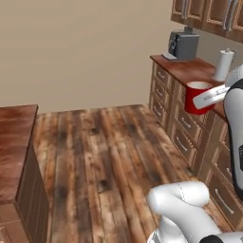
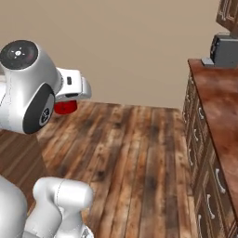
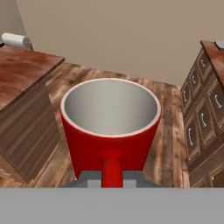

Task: There is a tray on the dining counter. Grab the cup, mug, and pitcher and place them on the tray. The pitcher may be placed next to the tray if it cannot fit the tray.

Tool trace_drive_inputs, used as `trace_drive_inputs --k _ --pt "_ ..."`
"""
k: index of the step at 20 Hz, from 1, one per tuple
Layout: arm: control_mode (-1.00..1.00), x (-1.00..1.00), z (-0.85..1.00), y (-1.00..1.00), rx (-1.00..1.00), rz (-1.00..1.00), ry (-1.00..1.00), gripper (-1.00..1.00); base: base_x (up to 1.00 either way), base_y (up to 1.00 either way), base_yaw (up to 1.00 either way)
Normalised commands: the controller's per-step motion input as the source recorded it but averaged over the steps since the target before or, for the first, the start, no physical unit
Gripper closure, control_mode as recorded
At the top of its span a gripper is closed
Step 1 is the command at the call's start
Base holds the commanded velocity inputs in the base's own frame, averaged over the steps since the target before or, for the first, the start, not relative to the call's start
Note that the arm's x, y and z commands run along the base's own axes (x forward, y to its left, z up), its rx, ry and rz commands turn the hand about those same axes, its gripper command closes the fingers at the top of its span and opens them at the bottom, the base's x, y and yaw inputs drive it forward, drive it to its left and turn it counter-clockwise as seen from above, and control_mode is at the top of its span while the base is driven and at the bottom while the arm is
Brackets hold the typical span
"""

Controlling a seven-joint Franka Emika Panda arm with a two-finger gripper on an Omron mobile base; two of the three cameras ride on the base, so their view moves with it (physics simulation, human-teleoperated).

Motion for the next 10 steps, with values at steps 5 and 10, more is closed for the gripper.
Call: trace_drive_inputs --k 5,10 --pt "1.0 0.0 0.0 0.0 0.0 0.0 0.0 1.0 1.0 0.41 0.09" --pt "1.0 0.0 0.0 0.0 0.0 0.0 0.0 1.0 1.0 0.31 0.12"
